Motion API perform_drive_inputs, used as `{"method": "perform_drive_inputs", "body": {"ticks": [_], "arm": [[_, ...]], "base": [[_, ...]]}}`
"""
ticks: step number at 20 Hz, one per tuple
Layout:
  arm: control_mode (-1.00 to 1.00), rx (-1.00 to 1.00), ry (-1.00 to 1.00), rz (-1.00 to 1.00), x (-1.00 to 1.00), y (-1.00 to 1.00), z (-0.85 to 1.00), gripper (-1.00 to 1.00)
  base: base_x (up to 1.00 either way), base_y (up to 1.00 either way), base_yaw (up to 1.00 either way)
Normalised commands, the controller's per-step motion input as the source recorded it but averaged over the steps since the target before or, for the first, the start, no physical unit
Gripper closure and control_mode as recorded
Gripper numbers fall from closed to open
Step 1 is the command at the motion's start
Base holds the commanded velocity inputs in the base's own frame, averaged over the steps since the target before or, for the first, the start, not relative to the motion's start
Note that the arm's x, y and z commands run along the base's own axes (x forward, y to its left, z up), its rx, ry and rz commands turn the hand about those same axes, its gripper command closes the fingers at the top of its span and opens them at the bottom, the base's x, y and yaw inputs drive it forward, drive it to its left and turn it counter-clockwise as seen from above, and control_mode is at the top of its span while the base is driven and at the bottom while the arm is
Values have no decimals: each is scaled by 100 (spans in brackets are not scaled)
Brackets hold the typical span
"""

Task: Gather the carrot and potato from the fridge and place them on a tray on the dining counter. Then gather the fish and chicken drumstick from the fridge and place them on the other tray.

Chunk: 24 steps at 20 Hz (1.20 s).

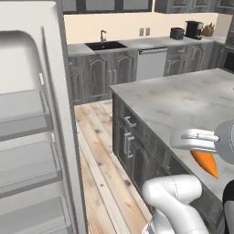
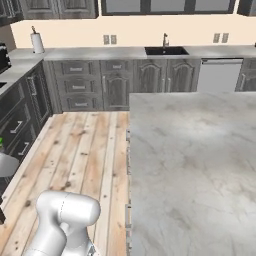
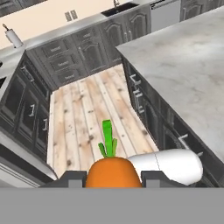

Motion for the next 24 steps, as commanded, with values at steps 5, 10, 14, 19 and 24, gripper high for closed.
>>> {"method": "perform_drive_inputs", "body": {"ticks": [5, 10, 14, 19, 24], "arm": [[100, 0, 0, 0, 0, 0, 0, 100], [100, 0, 0, 0, 0, 0, 0, 100], [100, 0, 0, 0, 0, 0, 0, 100], [100, 0, 0, 0, 0, 0, 0, 100], [100, 0, 0, 0, 0, 0, 0, 100]], "base": [[8, -59, -8], [53, -64, -1], [-63, -19, 0], [-93, -1, 0], [32, -38, 4]]}}
